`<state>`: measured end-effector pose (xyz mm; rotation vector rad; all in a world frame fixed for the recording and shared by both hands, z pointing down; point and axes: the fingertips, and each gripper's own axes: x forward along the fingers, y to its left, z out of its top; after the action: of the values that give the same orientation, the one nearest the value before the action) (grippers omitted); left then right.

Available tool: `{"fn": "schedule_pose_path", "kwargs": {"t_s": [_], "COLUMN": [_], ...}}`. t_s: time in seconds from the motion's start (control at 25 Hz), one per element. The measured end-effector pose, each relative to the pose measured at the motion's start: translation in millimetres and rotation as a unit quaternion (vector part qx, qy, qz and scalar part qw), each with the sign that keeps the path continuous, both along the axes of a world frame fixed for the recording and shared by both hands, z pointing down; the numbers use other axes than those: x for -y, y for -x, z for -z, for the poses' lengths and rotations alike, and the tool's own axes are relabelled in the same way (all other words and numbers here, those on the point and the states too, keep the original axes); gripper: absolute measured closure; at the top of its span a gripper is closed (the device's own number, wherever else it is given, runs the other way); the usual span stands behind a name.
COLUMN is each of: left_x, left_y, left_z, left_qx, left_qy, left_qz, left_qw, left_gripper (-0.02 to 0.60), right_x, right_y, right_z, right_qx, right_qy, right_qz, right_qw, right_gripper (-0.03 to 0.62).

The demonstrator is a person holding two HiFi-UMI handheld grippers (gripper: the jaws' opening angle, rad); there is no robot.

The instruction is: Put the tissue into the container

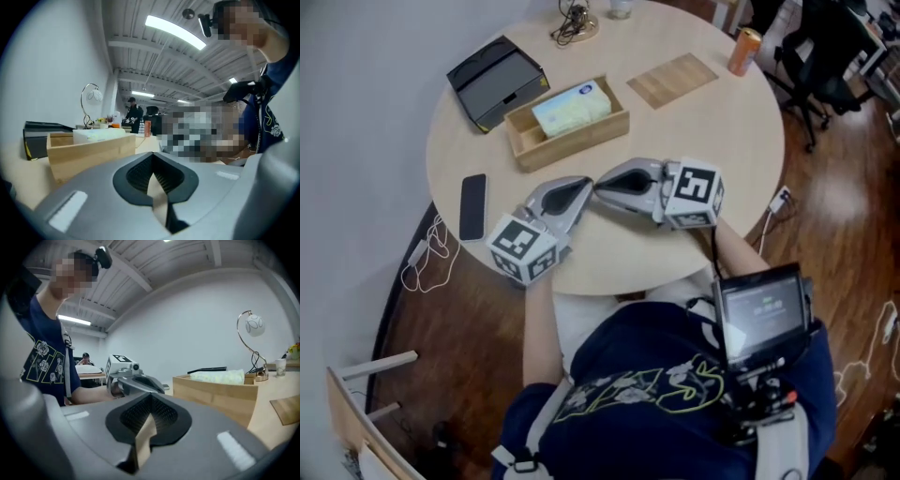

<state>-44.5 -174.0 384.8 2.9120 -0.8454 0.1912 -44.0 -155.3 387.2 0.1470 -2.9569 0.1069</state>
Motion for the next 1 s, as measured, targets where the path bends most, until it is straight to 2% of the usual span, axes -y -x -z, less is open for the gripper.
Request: {"fn": "schedule_pose_path", "kwargs": {"t_s": [0.52,1.0], "left_x": [-4.8,-1.1], "left_y": [-12.8,-7.9], "left_z": [5.2,2.9], "left_qx": [-0.003,-0.004], "left_qy": [0.003,0.003], "left_qz": [0.002,0.004], "left_qw": [1.0000,1.0000], "left_gripper": [0.580,0.580], "right_x": [-5.7,-1.5], "right_y": [-14.3,-10.0], "right_z": [7.3,4.2], "right_qx": [0.017,0.007], "right_qy": [-0.005,-0.001], "right_qz": [0.002,0.002], "right_qw": [1.000,1.000], "right_gripper": [0.577,0.577]}}
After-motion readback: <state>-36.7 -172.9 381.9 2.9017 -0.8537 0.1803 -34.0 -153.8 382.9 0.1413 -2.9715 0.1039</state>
